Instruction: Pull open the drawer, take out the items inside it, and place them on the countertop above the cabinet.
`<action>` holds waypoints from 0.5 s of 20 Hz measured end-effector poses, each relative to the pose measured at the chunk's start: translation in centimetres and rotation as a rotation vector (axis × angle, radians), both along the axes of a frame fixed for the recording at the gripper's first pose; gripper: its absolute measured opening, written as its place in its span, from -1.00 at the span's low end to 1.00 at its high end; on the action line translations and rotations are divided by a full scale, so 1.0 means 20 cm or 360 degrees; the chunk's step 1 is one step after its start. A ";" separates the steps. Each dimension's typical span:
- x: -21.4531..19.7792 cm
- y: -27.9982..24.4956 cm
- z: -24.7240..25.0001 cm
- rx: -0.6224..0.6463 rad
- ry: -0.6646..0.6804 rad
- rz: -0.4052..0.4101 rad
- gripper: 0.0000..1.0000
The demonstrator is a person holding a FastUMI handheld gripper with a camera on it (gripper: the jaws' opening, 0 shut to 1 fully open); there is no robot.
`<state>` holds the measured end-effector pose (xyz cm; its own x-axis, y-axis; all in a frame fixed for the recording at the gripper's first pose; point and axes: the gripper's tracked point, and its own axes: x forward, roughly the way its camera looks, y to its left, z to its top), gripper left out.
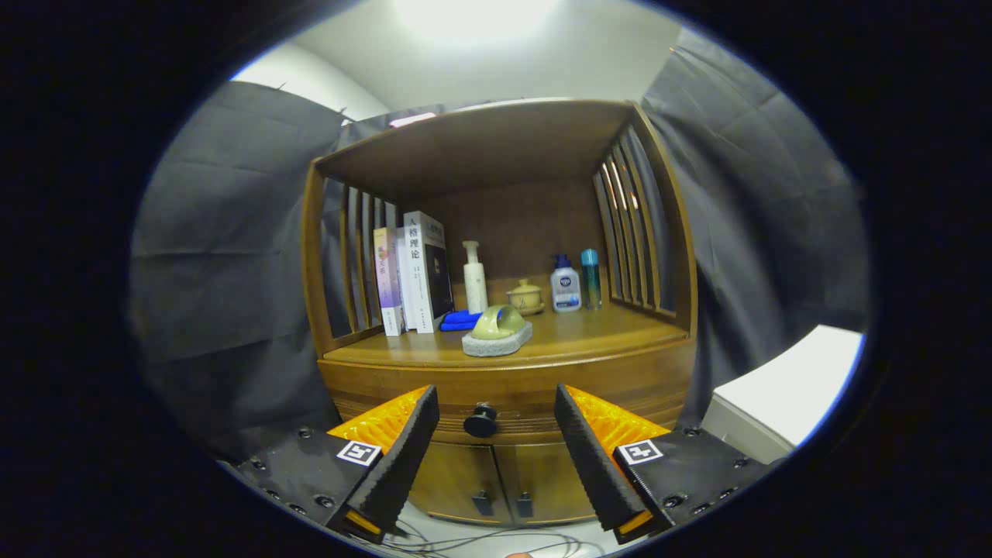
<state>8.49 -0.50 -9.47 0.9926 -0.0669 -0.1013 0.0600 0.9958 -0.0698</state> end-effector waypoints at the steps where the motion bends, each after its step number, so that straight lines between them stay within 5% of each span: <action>1: -0.04 0.01 0.03 -0.0056 -0.0025 0.0018 0.90; 10: -0.34 0.03 0.28 -0.0196 -0.0122 0.0029 0.93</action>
